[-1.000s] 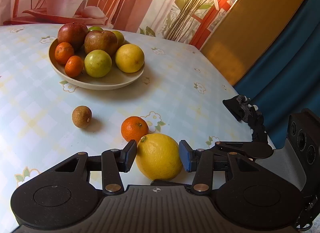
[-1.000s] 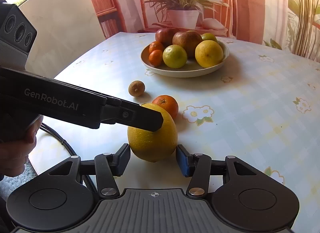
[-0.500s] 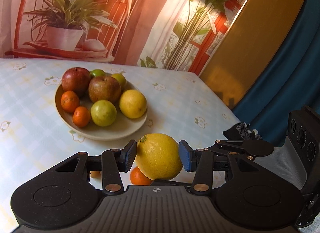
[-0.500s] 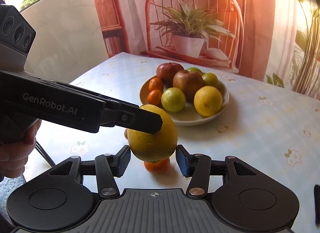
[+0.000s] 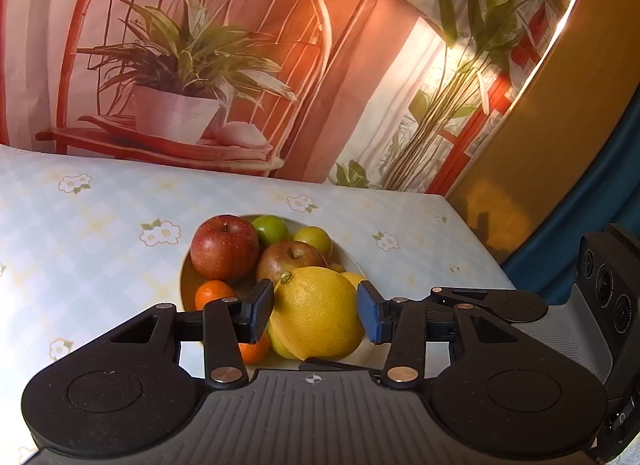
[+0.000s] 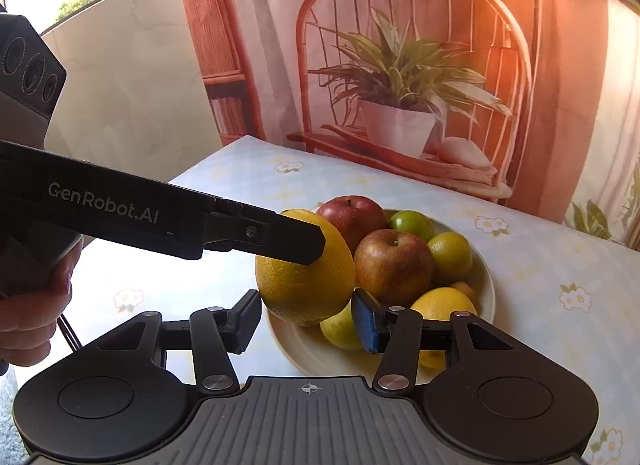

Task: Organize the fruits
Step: 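Lift the large yellow lemon with the left gripper and carry it onto the plate, then open the left gripper to release the lemon on the plate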

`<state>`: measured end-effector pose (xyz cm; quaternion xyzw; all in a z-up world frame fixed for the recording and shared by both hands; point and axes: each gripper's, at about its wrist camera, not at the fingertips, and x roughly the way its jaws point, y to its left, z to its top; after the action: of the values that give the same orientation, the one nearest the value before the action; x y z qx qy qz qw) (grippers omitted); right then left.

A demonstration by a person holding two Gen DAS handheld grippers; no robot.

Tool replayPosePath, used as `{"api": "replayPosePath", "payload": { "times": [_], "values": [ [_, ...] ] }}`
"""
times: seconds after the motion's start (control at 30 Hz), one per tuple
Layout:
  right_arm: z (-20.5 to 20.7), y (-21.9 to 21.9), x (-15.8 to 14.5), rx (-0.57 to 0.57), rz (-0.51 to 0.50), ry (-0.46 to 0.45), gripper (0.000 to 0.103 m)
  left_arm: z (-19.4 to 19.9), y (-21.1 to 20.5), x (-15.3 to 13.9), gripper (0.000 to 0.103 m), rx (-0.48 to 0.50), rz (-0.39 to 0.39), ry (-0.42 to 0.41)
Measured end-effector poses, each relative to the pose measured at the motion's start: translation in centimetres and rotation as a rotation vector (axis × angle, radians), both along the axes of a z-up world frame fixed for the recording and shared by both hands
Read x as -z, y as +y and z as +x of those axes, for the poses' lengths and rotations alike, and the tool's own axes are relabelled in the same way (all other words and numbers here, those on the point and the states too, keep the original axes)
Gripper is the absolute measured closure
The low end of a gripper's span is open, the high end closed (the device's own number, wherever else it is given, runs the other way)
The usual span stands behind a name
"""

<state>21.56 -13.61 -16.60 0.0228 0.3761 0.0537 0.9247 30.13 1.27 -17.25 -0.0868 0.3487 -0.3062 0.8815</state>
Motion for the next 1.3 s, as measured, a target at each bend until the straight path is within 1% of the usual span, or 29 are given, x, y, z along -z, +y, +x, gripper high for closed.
{"api": "replayPosePath", "payload": {
  "times": [0.1,0.27,0.37,0.57,0.67,0.83,1.0,1.07,1.2,1.3],
  "values": [
    [1.8,-0.4,0.4,0.005,0.007,0.017,0.057,1.8,0.4,0.2,0.055,-0.001,-0.002,0.014],
    [3.5,-1.0,1.3,0.020,0.026,0.040,0.057,3.9,1.0,1.1,0.055,0.003,-0.018,0.050],
    [4.0,-1.2,1.8,0.030,0.030,0.047,0.057,4.6,0.9,1.5,0.056,0.003,-0.019,0.058],
    [4.5,-1.1,2.1,0.029,0.039,0.047,0.057,5.5,0.8,2.4,0.056,-0.022,0.006,0.074],
    [4.4,-0.9,1.7,0.032,0.025,0.027,0.057,5.5,1.1,2.5,0.056,-0.025,-0.006,0.071],
    [3.9,-0.4,1.4,0.035,-0.039,0.021,0.057,5.2,0.8,2.3,0.056,-0.035,0.010,0.057],
    [2.9,-0.3,1.0,0.044,-0.058,0.005,0.057,4.5,0.8,1.9,0.057,-0.053,0.026,0.032],
    [2.5,-0.3,1.0,0.050,-0.059,0.003,0.057,4.2,0.8,1.8,0.057,-0.068,0.043,0.021],
    [1.4,-0.2,1.0,0.070,-0.059,-0.012,0.056,3.3,1.1,1.4,0.057,-0.088,0.052,0.003],
    [0.2,-0.2,1.0,0.083,-0.062,-0.036,0.057,2.2,1.0,0.9,0.057,-0.099,0.077,-0.031]
  ]
}}
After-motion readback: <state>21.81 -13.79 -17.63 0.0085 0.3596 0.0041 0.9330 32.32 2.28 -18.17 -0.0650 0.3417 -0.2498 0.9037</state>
